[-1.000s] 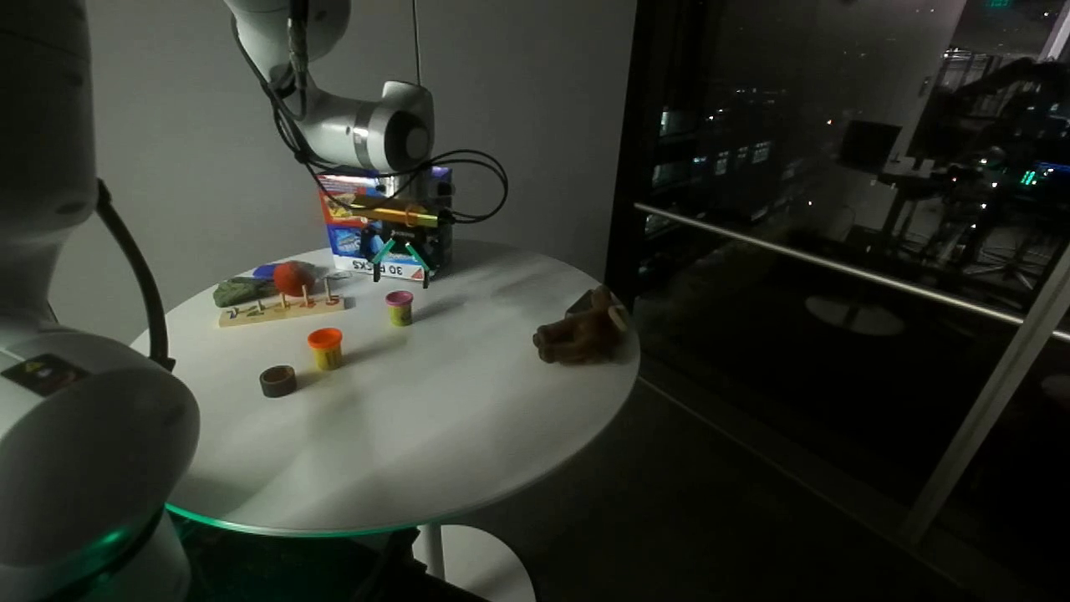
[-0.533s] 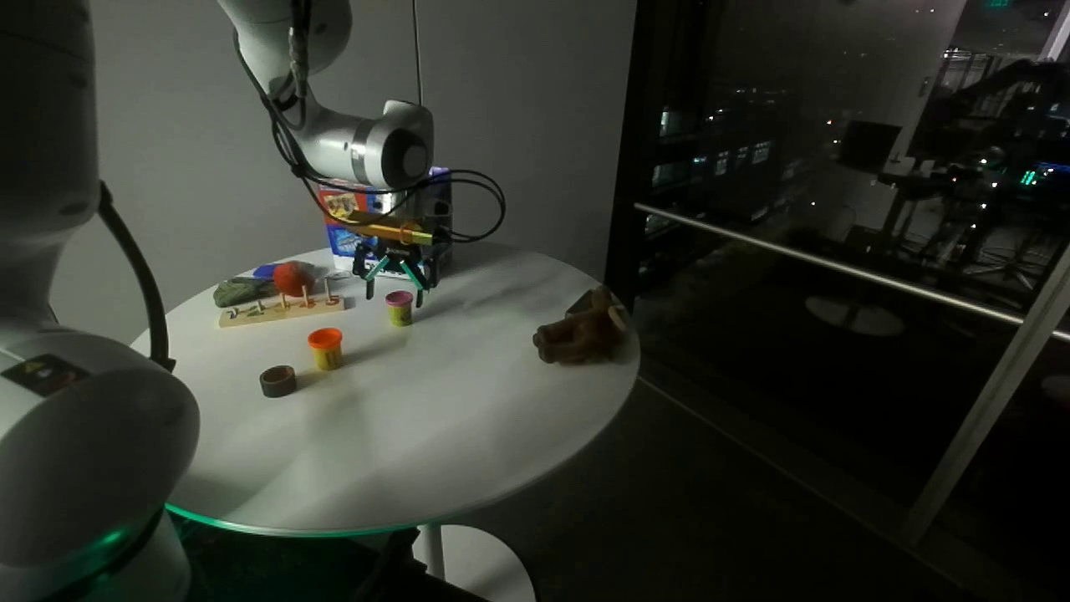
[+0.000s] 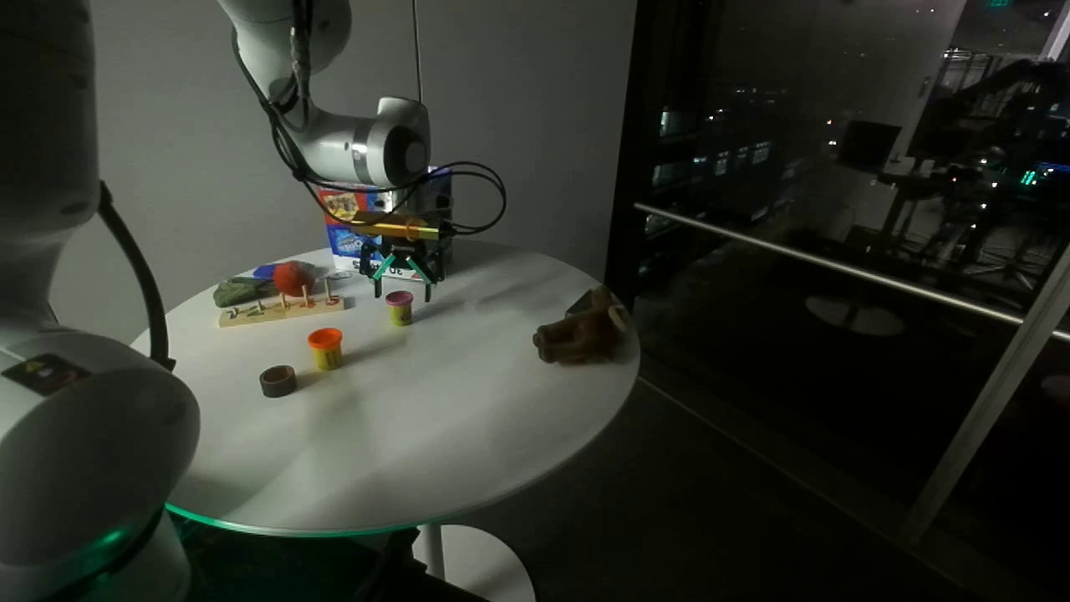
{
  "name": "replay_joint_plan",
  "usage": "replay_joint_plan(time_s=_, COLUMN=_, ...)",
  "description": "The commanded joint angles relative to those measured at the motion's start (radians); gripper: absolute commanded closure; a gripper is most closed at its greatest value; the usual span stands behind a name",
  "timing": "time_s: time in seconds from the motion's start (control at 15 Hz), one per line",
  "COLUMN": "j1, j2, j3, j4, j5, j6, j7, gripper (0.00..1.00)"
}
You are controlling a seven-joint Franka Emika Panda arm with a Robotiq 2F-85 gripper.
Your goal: Stack three objects
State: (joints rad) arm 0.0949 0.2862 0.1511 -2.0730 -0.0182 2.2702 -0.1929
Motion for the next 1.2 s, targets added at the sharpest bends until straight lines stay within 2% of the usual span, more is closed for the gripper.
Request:
replay_joint_plan(time_s=0.0, j1=0.013, j2=0.008, j3=-0.003, j4=0.012, j5=-0.021, j6=0.001, j7=-0.002, gripper=0.00)
replay_joint_plan(time_s=0.6, j1=0.034, j2=0.050, j3=0.001, j4=0.027, j5=-0.032, j6=-0.005, j7=0.001, gripper=0.00)
replay_joint_plan(time_s=0.67, j1=0.034, j2=0.056, j3=0.000, j4=0.027, j5=-0.034, j6=-0.004, j7=-0.001, gripper=0.08)
replay_joint_plan(time_s=0.73, j1=0.034, j2=0.059, j3=0.000, j4=0.028, j5=-0.035, j6=-0.002, j7=-0.001, gripper=0.27)
replay_joint_plan(time_s=1.13, j1=0.045, j2=0.056, j3=-0.005, j4=0.019, j5=-0.076, j6=0.002, j7=0.016, gripper=0.73)
